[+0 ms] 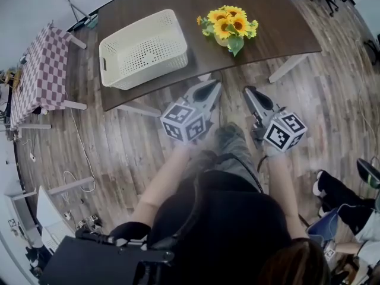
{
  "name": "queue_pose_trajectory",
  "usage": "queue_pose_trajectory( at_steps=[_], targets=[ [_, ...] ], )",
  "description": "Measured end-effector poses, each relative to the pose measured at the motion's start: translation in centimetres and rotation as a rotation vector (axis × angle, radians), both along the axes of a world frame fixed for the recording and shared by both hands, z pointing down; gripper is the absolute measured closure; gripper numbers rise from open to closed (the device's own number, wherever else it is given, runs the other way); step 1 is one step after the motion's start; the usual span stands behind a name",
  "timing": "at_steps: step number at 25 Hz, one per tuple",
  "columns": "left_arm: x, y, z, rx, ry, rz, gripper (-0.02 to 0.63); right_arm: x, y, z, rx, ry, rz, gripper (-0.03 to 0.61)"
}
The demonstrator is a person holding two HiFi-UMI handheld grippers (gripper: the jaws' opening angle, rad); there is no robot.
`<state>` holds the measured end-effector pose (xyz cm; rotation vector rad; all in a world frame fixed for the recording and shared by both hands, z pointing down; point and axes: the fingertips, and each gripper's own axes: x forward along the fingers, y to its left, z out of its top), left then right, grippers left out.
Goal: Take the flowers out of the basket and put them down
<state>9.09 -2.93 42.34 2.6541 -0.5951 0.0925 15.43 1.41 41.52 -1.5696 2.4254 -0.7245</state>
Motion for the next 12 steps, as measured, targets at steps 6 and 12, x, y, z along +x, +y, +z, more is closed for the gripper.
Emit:
queue_pose_trajectory(
  at_steps=[6, 12],
  targets=[
    [-1.2, 3.5, 0.8, 0.000, -0.005, 0.020, 0.612, -1.6, 2.9, 0.5, 0.005, -0.001, 0.012, 0.577],
    [-2.2, 5.3, 0.5, 0.014, 0.001, -0.002, 0.612, -1.7, 4.5, 0.4, 0.017, 0.001, 0.006, 0.577]
  ],
)
